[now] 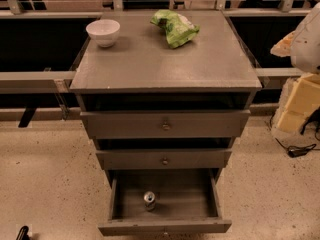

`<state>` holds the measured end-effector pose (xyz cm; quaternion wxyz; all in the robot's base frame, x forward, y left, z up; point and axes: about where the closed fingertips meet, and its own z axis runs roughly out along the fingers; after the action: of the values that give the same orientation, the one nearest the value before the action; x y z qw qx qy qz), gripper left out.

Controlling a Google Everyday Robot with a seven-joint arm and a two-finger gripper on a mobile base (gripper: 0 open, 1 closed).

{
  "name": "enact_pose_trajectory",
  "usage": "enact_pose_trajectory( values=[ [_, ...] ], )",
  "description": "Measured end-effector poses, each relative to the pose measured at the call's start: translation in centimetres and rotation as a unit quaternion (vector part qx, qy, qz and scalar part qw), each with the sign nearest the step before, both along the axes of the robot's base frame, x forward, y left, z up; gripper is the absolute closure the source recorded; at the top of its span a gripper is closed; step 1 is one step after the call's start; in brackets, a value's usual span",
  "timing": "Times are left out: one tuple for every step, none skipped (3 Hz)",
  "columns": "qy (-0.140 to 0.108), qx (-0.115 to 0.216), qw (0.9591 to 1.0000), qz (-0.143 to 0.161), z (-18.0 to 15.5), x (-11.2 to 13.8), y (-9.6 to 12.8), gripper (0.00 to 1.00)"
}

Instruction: Pick redbull can from bottom drawer and place on counter

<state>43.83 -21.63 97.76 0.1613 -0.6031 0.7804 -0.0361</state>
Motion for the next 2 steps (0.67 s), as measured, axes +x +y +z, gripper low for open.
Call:
enact_pose_trajectory(
  values=[
    [0.000, 0.000, 1.0000, 0.000, 0.0, 0.0, 0.0, 0.00],
    [0.019, 0.053, 0.9981, 0.023, -2.9, 0.7, 0.5, 0.00]
  ],
)
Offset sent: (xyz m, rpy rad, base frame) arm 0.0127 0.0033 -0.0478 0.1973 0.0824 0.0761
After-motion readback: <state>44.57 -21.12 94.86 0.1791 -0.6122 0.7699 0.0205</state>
